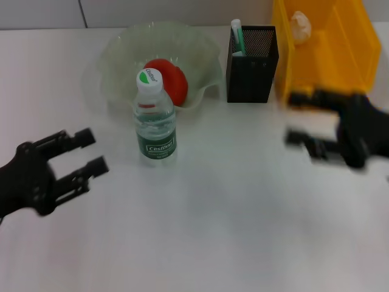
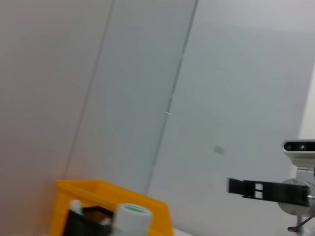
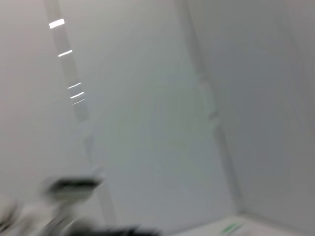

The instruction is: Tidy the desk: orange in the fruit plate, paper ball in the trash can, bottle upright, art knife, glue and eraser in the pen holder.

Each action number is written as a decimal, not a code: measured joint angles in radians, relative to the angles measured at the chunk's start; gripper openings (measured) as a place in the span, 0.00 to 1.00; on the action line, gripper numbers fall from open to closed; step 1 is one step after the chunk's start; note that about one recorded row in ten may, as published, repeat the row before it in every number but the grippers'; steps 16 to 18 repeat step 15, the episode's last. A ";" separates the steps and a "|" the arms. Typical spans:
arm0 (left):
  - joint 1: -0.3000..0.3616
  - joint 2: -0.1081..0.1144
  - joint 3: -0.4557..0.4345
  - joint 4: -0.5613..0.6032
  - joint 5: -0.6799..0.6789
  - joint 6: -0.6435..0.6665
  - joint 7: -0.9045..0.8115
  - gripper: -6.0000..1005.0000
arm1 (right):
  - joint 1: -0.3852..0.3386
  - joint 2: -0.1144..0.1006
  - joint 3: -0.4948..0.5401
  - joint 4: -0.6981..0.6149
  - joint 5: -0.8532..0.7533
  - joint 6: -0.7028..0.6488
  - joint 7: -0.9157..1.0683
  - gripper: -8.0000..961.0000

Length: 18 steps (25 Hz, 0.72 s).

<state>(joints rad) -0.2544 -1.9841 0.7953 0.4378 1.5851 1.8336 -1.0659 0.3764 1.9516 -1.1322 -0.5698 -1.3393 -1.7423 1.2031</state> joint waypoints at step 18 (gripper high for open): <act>0.057 0.023 -0.002 0.093 0.102 0.112 -0.037 0.61 | -0.041 0.036 0.217 0.002 -0.312 -0.136 -0.013 0.73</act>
